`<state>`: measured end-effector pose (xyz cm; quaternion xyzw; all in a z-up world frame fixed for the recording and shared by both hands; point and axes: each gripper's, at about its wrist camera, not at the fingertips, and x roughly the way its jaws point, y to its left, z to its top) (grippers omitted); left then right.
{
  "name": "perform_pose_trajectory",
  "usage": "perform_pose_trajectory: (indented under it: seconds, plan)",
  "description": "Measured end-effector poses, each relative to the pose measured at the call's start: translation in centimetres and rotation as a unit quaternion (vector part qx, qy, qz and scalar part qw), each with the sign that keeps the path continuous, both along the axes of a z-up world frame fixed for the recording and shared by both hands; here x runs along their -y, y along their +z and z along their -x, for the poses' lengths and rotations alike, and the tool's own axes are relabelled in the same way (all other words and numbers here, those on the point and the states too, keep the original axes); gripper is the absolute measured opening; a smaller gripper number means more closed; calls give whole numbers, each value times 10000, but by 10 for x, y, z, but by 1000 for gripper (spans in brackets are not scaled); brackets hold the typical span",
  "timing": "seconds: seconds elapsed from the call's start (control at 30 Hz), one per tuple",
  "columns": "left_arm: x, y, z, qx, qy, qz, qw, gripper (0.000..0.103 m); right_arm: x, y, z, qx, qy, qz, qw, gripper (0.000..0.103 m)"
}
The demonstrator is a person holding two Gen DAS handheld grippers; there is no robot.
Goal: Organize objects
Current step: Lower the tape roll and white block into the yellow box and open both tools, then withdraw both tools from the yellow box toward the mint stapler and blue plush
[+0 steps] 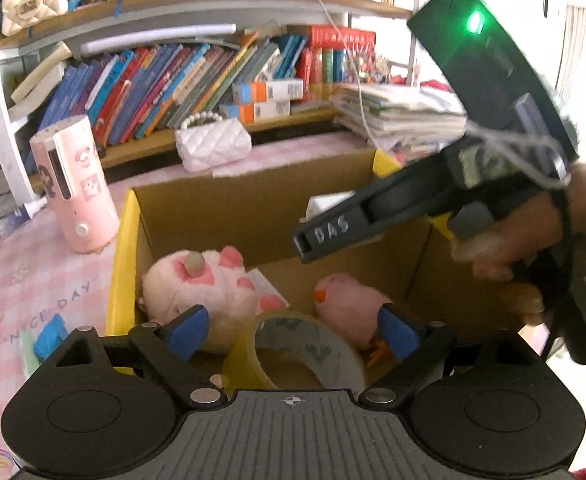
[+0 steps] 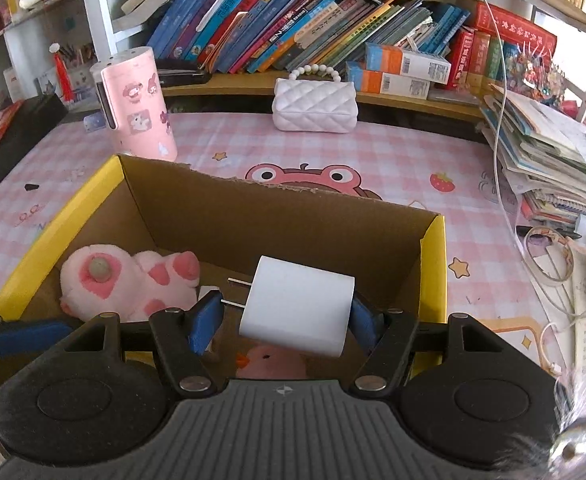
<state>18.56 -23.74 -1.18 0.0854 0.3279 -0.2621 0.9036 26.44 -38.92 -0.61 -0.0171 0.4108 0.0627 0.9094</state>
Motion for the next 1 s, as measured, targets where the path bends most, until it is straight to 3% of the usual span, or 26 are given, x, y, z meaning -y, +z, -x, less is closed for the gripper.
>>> perform_pose_trajectory:
  seconds: [0.3,0.5,0.73,1.0]
  plan:
    - [-14,12,10,163,80,196,9996,94,-5,-2,-2,-94,-9,217,9997,66]
    - [-31,26,20,340,267,386,9983,94,-5,11,11,134,-191,147,9996,68]
    - [-59,41,38,509,482,678,9952,95,-9,38,55,723,-535,-13,9959,68]
    - [-94,44,69,523,549,837,9936,95,-18,58,125,1303,-1260,-78,9834,68]
